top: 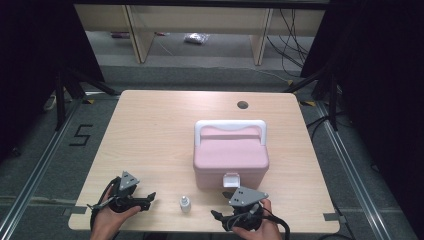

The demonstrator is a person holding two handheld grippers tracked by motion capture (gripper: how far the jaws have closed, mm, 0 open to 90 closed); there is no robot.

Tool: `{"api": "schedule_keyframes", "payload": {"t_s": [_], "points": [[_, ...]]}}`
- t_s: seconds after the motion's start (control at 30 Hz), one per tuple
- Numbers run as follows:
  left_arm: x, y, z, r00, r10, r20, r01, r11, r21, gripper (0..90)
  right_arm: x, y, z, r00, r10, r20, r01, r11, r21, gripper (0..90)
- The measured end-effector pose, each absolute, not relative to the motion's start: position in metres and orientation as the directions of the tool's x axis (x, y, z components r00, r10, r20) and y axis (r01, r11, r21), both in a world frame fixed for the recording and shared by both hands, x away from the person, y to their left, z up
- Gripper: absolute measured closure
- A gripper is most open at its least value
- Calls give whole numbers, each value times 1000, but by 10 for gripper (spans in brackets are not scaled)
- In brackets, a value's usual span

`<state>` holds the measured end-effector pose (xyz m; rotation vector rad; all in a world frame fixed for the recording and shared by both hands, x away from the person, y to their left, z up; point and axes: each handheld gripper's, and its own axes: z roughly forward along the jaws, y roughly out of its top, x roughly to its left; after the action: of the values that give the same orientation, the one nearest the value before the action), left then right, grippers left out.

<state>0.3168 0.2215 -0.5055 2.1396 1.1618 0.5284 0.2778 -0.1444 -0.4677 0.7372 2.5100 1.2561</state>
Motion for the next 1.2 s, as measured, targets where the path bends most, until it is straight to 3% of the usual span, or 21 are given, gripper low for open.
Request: {"api": "schedule_keyframes", "payload": {"t_s": [0.57, 1.2], "points": [[316, 220, -505, 528, 848, 48, 584, -403, 705, 153, 282, -93, -474, -890, 455, -24, 264, 558, 787, 403], [316, 221, -505, 533, 846, 37, 584, -398, 708, 153, 298, -56, -487, -902, 429, -43, 255, 611, 749, 466]]}}
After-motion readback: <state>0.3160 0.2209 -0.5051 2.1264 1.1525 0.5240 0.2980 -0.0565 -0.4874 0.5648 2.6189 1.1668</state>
